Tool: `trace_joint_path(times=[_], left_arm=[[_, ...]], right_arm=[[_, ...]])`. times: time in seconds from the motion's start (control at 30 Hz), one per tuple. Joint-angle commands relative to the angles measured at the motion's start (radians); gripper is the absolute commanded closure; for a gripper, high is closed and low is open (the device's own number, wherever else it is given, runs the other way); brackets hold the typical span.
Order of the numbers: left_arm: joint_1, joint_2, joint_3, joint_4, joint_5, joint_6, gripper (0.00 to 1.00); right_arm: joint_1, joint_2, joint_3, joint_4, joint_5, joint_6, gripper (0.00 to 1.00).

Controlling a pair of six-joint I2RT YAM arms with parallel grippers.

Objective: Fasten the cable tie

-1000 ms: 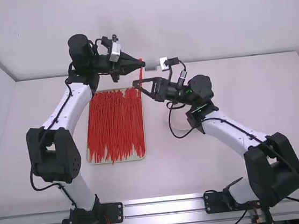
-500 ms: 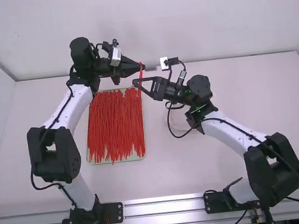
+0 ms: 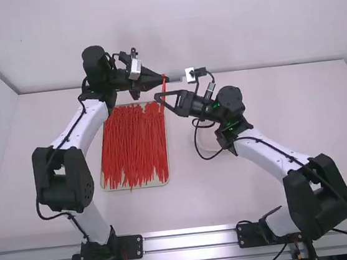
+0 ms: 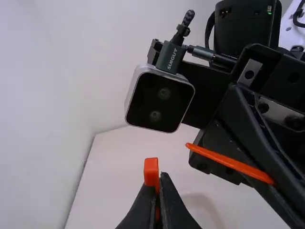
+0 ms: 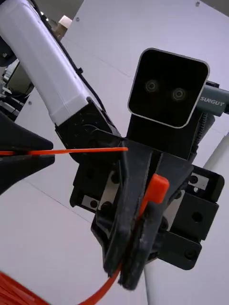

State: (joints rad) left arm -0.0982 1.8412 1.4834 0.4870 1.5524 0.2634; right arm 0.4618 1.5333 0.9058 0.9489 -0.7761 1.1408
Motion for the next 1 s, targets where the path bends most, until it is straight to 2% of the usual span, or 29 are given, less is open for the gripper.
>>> trace_joint_path(times=[0.0,0.97], left_arm=[[-0.005,-0.006,-0.001,0.004,0.018,0.018,0.99],[-0.02,-0.007,-0.001,-0.017,0.018,0.016,0.98]], right_arm=[[0.016,0.005,0.031,-0.016,0.023,-0.023,1.0],[0.002,0.004,0.031,-0.037,0.045,-0.038,1.0]])
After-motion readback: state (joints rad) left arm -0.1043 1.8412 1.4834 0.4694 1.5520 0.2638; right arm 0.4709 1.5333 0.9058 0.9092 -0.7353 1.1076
